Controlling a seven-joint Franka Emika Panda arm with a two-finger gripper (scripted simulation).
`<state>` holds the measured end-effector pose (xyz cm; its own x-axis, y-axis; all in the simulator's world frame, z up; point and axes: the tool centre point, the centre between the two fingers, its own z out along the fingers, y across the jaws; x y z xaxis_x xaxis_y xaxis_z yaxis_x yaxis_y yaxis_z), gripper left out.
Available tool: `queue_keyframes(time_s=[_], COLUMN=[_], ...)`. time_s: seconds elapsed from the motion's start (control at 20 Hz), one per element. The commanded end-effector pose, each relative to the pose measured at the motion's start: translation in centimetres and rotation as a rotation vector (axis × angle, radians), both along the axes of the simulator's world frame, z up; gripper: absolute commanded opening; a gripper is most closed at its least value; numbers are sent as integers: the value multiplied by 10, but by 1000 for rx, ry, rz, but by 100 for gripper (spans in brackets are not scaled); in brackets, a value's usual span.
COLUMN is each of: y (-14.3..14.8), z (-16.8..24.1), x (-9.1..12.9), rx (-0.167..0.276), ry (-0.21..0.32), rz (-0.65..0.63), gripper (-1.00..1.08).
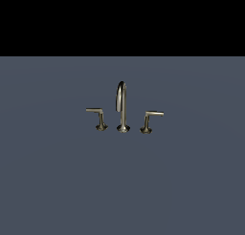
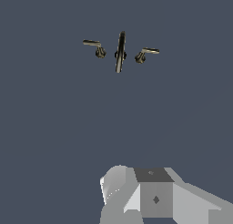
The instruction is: Turn on the faucet by rotating a designated handle.
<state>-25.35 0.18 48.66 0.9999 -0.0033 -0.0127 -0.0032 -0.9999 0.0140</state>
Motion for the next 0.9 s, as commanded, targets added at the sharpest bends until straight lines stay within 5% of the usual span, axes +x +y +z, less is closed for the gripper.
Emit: queue_keyframes(time_s=[0.0, 0.85], y=[0, 32], z=[0, -36], x=[0, 14], rx=[0, 0], ry=[0, -1], rz=[0, -152], gripper=[-100, -100])
